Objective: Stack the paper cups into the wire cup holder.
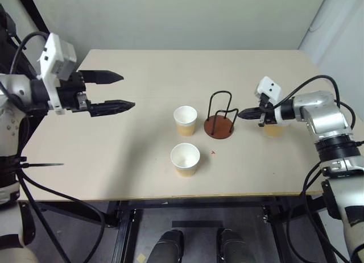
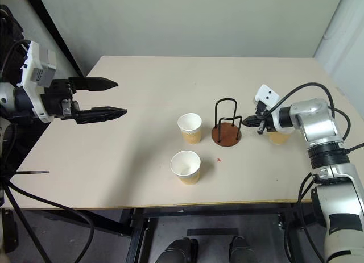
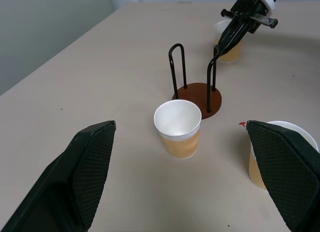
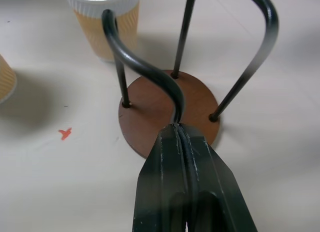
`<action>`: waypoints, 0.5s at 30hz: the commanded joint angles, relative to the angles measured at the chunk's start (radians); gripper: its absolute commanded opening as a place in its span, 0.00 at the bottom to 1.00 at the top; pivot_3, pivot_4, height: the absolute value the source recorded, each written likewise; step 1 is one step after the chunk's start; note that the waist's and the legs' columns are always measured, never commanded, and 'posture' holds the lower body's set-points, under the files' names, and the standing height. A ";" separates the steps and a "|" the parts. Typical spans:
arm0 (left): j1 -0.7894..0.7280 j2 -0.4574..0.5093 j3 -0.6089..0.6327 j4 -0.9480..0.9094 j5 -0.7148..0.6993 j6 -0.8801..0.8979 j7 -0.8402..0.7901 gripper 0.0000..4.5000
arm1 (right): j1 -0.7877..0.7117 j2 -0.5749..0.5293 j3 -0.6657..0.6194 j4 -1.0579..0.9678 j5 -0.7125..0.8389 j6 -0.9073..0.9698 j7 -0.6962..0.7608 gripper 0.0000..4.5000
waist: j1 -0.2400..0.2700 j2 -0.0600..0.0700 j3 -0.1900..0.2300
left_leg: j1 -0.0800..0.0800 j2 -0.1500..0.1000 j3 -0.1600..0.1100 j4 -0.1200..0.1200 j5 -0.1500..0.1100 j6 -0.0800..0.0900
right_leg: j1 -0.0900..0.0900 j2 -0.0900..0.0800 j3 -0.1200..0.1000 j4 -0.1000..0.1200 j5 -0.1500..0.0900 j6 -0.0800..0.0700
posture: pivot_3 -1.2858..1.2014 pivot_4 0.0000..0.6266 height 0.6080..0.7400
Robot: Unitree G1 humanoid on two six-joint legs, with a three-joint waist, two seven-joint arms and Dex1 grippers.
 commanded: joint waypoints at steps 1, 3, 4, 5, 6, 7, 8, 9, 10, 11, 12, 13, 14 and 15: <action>-0.026 0.010 0.012 -0.006 -0.005 -0.009 -0.002 1.00 | 0.003 -0.035 -0.021 -0.063 0.015 0.014 0.025 0.01 | 0.000 0.000 0.000 | 0.000 0.000 0.000 0.000 0.000 0.000 | 0.000 0.000 0.000 0.000 0.000 0.000 | 0.52 0.24 1.00; -0.025 0.012 0.012 -0.007 -0.006 -0.009 -0.002 1.00 | 0.010 -0.045 -0.015 -0.071 0.008 0.021 0.034 0.01 | 0.000 0.000 0.000 | 0.000 0.000 0.000 0.000 0.000 0.000 | 0.000 0.000 0.000 0.000 0.000 0.000 | 0.52 0.24 1.00; -0.024 0.012 0.012 -0.007 -0.005 -0.009 -0.002 1.00 | 0.011 -0.046 -0.014 -0.071 0.010 0.028 0.041 0.04 | 0.000 0.000 0.000 | 0.000 0.000 0.000 0.000 0.000 0.000 | 0.000 0.000 0.000 0.000 0.000 0.000 | 0.52 0.24 1.00; -0.024 0.013 0.012 -0.008 -0.006 -0.008 -0.001 1.00 | 0.012 -0.046 -0.014 -0.071 0.011 0.031 0.043 0.08 | 0.000 0.000 0.000 | 0.000 0.000 0.000 0.000 0.000 0.000 | 0.000 0.000 0.000 0.000 0.000 0.000 | 0.52 0.24 1.00; -0.024 0.013 0.013 -0.008 -0.005 -0.008 0.000 1.00 | 0.011 -0.044 -0.014 -0.067 0.007 0.025 0.035 0.13 | 0.000 0.000 0.000 | 0.000 0.000 0.000 0.000 0.000 0.000 | 0.000 0.000 0.000 0.000 0.000 0.000 | 0.52 0.24 1.00; -0.024 0.014 0.014 -0.009 -0.005 -0.008 0.000 1.00 | 0.006 -0.037 -0.016 -0.055 0.001 0.018 0.018 0.20 | 0.000 0.000 0.000 | 0.000 0.000 0.000 0.000 0.000 0.000 | 0.000 0.000 0.000 0.000 0.000 0.000 | 0.52 0.24 1.00; -0.023 0.014 0.015 -0.009 -0.006 -0.008 0.001 1.00 | 0.001 -0.032 -0.018 -0.046 -0.004 0.011 0.004 0.28 | -0.001 0.000 0.000 | 0.000 0.000 0.000 0.000 0.000 0.000 | 0.000 0.000 0.000 0.000 0.000 0.000 | 0.52 0.24 1.00; -0.023 0.015 0.016 -0.010 -0.005 -0.008 0.002 1.00 | -0.005 -0.025 -0.019 -0.034 -0.010 0.003 -0.010 0.34 | -0.001 0.000 0.000 | 0.000 0.000 0.000 0.000 0.001 0.000 | 0.000 0.000 0.000 0.000 0.000 0.000 | 0.52 0.24 1.00; -0.023 0.016 0.016 -0.009 -0.004 -0.008 0.002 1.00 | -0.010 -0.021 -0.018 -0.026 -0.010 0.000 -0.014 0.43 | -0.001 0.000 0.000 | 0.000 0.001 0.000 0.000 0.001 0.000 | 0.000 0.000 0.000 0.000 0.000 0.000 | 0.52 0.24 1.00; -0.023 0.017 0.017 -0.008 -0.004 -0.008 0.002 1.00 | -0.012 -0.017 -0.017 -0.024 -0.005 0.002 -0.010 0.50 | -0.001 0.000 0.000 | 0.001 0.001 0.000 0.000 0.001 0.000 | 0.000 0.001 0.000 0.000 0.000 0.000 | 0.52 0.24 1.00; -0.022 0.018 0.017 -0.009 -0.004 -0.008 0.003 1.00 | -0.016 -0.011 -0.018 -0.021 0.001 0.006 -0.008 0.50 | -0.001 0.000 0.000 | 0.001 0.001 0.000 0.000 0.001 0.000 | 0.000 0.001 0.000 0.000 0.000 0.000 | 0.52 0.24 1.00; -0.022 0.019 0.019 -0.010 -0.007 -0.005 0.002 1.00 | -0.024 -0.001 -0.020 -0.008 0.003 0.005 -0.013 0.50 | -0.001 0.000 0.000 | 0.001 0.001 0.000 0.000 0.001 0.000 | 0.000 0.001 0.000 0.001 0.000 0.000 | 0.52 0.24 1.00; -0.021 0.019 0.021 -0.011 -0.009 -0.002 0.002 1.00 | -0.031 0.006 -0.021 0.001 0.004 0.003 -0.017 0.50 | -0.001 0.000 0.000 | 0.001 0.001 0.000 0.000 0.001 0.000 | 0.000 0.001 0.000 0.001 0.000 0.000 | 0.52 0.24 1.00; -0.020 0.021 0.023 -0.014 -0.013 0.001 0.001 1.00 | -0.037 0.012 -0.022 0.012 0.002 -0.001 -0.022 0.50 | -0.001 0.000 0.000 | 0.001 0.002 0.000 0.000 0.001 0.000 | 0.000 0.002 0.000 0.000 0.000 -0.001 | 0.52 0.24 1.00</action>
